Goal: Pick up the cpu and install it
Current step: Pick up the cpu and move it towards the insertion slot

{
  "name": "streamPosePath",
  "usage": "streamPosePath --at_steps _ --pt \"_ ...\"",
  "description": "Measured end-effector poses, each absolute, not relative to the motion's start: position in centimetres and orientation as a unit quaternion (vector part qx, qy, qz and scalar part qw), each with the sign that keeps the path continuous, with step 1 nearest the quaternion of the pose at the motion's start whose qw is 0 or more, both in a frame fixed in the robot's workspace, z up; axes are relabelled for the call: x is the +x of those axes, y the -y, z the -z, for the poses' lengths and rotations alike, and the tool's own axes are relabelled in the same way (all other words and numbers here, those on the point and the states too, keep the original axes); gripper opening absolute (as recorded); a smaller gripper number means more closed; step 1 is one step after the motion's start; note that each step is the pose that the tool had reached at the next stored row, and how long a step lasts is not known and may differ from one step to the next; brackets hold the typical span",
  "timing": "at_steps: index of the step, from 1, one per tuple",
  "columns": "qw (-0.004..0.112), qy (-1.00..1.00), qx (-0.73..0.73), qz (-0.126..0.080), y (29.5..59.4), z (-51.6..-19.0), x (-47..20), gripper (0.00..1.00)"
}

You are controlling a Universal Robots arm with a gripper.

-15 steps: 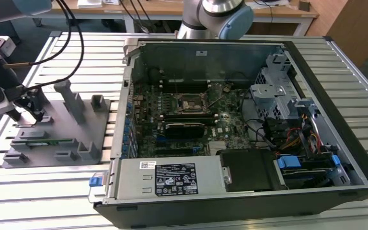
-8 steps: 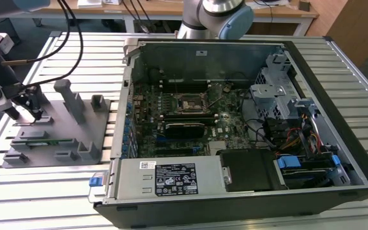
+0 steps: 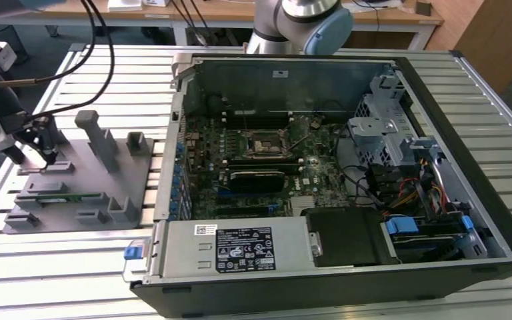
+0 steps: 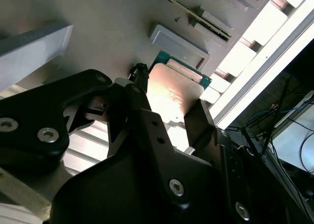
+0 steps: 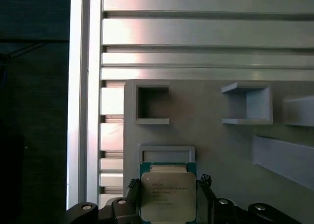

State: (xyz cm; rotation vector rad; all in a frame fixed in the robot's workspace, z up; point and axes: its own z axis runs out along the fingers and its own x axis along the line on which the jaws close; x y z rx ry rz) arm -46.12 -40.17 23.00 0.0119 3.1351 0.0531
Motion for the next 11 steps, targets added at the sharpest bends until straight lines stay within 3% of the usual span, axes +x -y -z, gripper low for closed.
streamPosePath --at_steps 11 --pt "0.003 -1.0 0.004 -0.017 40.2 -24.1 -46.1 0.54"
